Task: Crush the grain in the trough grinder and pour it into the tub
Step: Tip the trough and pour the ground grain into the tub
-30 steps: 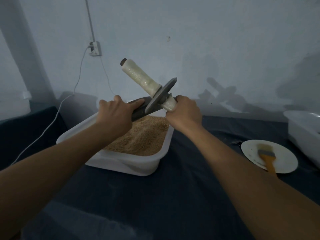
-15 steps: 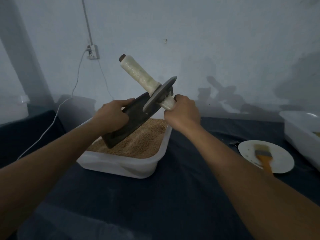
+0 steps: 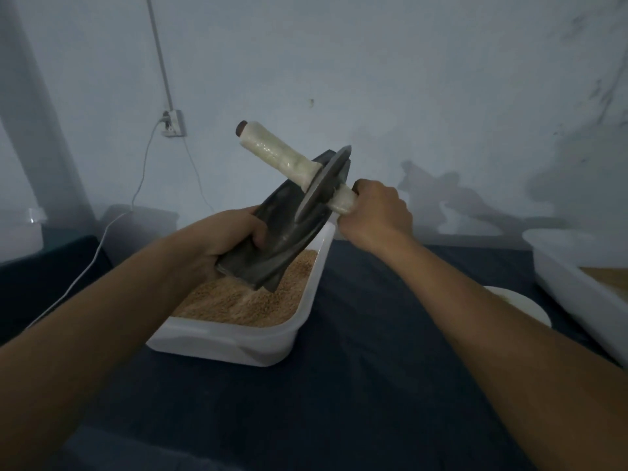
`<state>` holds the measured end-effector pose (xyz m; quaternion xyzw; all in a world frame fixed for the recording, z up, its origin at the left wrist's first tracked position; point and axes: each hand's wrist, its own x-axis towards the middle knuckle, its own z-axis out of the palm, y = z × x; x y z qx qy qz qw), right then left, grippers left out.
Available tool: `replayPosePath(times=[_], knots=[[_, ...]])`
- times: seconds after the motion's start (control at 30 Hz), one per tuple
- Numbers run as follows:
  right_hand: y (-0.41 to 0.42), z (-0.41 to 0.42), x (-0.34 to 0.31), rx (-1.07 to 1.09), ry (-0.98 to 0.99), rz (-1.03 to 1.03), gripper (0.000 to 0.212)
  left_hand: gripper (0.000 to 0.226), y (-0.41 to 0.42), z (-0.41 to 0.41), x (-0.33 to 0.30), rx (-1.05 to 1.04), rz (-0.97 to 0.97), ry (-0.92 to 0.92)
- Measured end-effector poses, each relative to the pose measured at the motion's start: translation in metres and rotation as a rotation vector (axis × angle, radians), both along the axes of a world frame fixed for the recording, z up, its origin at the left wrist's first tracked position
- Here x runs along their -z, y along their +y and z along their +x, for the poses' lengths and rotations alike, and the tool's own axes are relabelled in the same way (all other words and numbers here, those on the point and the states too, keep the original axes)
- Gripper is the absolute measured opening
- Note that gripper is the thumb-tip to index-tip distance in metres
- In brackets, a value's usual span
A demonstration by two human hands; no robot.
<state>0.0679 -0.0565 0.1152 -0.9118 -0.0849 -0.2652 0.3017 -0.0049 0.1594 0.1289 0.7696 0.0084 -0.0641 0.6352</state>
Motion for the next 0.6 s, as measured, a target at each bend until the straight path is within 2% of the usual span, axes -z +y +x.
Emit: replayPosePath(times=[0.27, 0.43, 0.6], knots=[[-0.056, -0.006, -0.011, 0.069, -0.018, -0.162, 0.025, 0.037, -0.057, -0.020, 0.003, 0.062, -0.213, 0.121], [-0.097, -0.011, -0.005, 0.089, 0.025, -0.237, 0.035, 0.027, -0.097, -0.018, 0.023, 0.017, -0.191, 0.185], [-0.128, -0.014, 0.015, 0.105, 0.098, -0.275, 0.035, 0.019, -0.132, -0.015, 0.045, -0.008, -0.250, 0.245]])
